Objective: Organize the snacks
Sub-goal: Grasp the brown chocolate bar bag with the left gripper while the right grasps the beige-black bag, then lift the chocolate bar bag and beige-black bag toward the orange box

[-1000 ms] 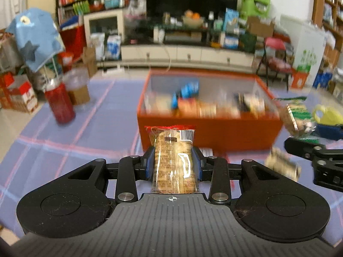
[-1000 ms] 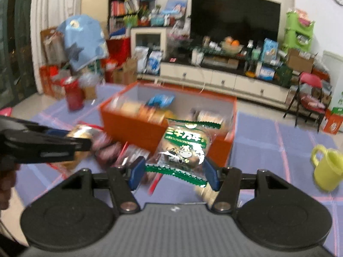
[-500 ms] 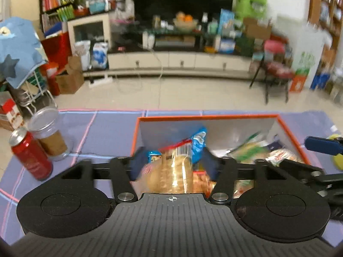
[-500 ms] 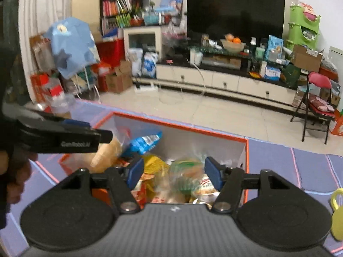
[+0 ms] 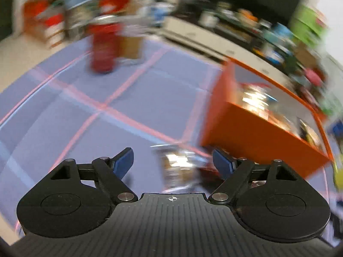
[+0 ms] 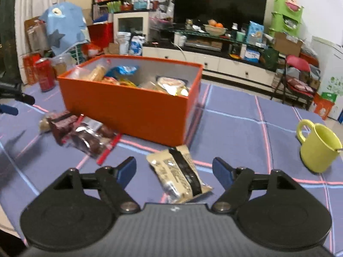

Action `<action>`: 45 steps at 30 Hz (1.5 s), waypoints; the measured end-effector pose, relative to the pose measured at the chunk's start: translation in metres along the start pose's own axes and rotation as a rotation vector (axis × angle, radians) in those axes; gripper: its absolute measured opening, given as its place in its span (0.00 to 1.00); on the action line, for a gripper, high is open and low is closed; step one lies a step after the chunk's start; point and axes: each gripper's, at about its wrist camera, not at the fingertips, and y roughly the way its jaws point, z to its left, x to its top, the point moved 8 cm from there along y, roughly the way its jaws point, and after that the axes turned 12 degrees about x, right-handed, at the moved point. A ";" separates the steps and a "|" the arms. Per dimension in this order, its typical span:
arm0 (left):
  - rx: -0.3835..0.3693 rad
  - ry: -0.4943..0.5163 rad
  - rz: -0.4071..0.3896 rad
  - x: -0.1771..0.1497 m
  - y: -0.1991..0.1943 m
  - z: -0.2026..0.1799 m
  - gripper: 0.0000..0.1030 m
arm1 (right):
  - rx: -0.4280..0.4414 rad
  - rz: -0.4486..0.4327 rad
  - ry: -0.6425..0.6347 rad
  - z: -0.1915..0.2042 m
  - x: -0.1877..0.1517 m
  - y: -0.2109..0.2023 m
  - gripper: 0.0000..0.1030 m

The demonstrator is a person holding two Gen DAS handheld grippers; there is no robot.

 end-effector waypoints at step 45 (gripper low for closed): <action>-0.055 0.382 0.030 -0.040 0.027 -0.074 0.42 | 0.073 0.160 0.056 0.002 -0.034 0.052 0.52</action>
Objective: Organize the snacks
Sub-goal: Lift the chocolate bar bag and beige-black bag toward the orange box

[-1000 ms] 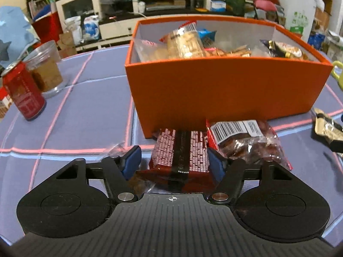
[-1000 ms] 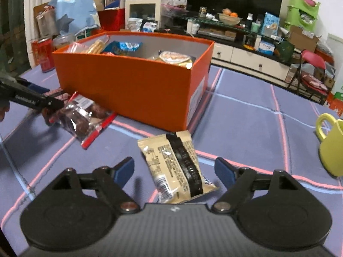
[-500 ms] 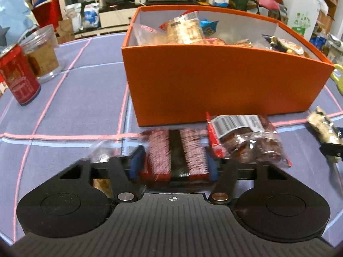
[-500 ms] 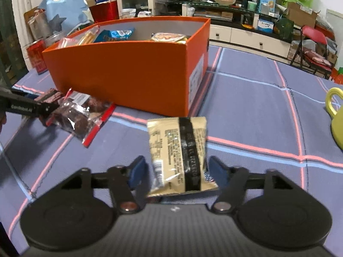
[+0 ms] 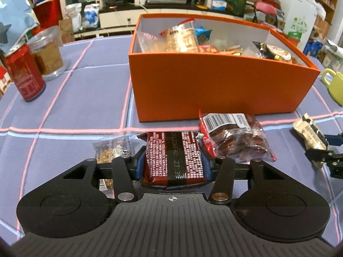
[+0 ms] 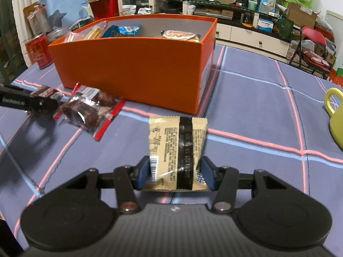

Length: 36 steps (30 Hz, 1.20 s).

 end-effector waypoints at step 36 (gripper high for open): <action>0.161 -0.044 -0.078 0.005 -0.050 0.002 0.42 | -0.056 -0.126 -0.008 0.084 0.019 -0.046 0.52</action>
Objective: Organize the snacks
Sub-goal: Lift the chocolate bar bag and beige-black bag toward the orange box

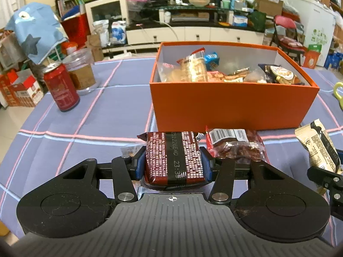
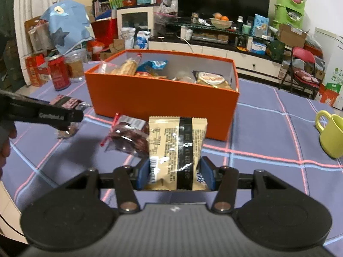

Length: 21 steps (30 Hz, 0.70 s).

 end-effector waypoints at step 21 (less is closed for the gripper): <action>0.016 0.021 0.027 -0.007 0.008 -0.002 0.42 | -0.050 0.044 0.044 -0.015 -0.005 0.004 0.52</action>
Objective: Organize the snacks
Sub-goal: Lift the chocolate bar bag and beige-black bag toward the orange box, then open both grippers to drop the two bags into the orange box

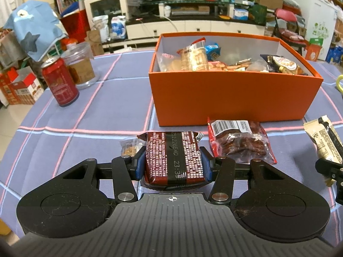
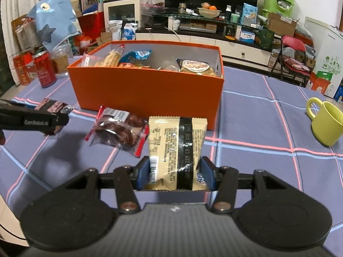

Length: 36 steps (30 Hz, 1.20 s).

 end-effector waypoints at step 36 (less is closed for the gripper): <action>-0.035 -0.087 -0.130 0.054 -0.044 0.031 0.42 | 0.090 -0.161 -0.016 0.009 0.053 -0.049 0.52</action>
